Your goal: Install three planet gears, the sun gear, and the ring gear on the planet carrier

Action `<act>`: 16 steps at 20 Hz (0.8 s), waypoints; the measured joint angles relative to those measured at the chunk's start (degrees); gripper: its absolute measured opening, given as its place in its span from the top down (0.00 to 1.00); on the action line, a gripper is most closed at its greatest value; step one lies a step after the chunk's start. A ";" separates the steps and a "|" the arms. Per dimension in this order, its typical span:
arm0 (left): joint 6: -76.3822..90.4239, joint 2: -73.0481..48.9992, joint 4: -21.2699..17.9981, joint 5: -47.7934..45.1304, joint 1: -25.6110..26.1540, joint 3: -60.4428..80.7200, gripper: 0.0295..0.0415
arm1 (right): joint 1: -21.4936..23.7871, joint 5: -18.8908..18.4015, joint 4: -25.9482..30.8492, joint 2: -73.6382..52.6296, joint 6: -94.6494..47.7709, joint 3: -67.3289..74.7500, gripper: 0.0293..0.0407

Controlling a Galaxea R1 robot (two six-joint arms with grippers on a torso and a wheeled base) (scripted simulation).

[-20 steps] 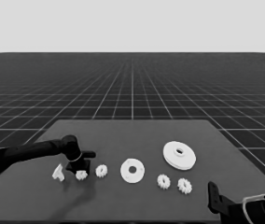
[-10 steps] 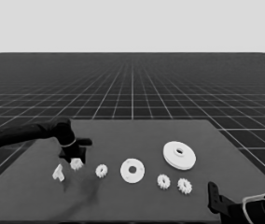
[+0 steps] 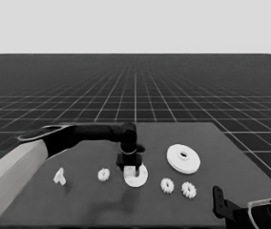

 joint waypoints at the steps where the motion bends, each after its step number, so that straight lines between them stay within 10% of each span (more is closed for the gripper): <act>1: 1.30 0.38 4.14 -0.35 3.88 -1.72 0.86 | 0.00 0.00 0.00 0.00 0.00 0.00 0.19; 10: 4.08 1.24 9.67 -1.76 9.77 -5.80 0.86 | 0.00 0.00 0.00 0.00 0.00 0.00 0.19; 12: 4.09 1.25 9.70 -1.78 9.79 -5.82 0.36 | 0.00 0.00 0.00 0.00 0.00 0.00 0.19; 16: 4.09 1.25 9.72 -1.79 9.79 -5.83 0.26 | 0.00 0.00 0.00 0.00 0.00 0.00 0.19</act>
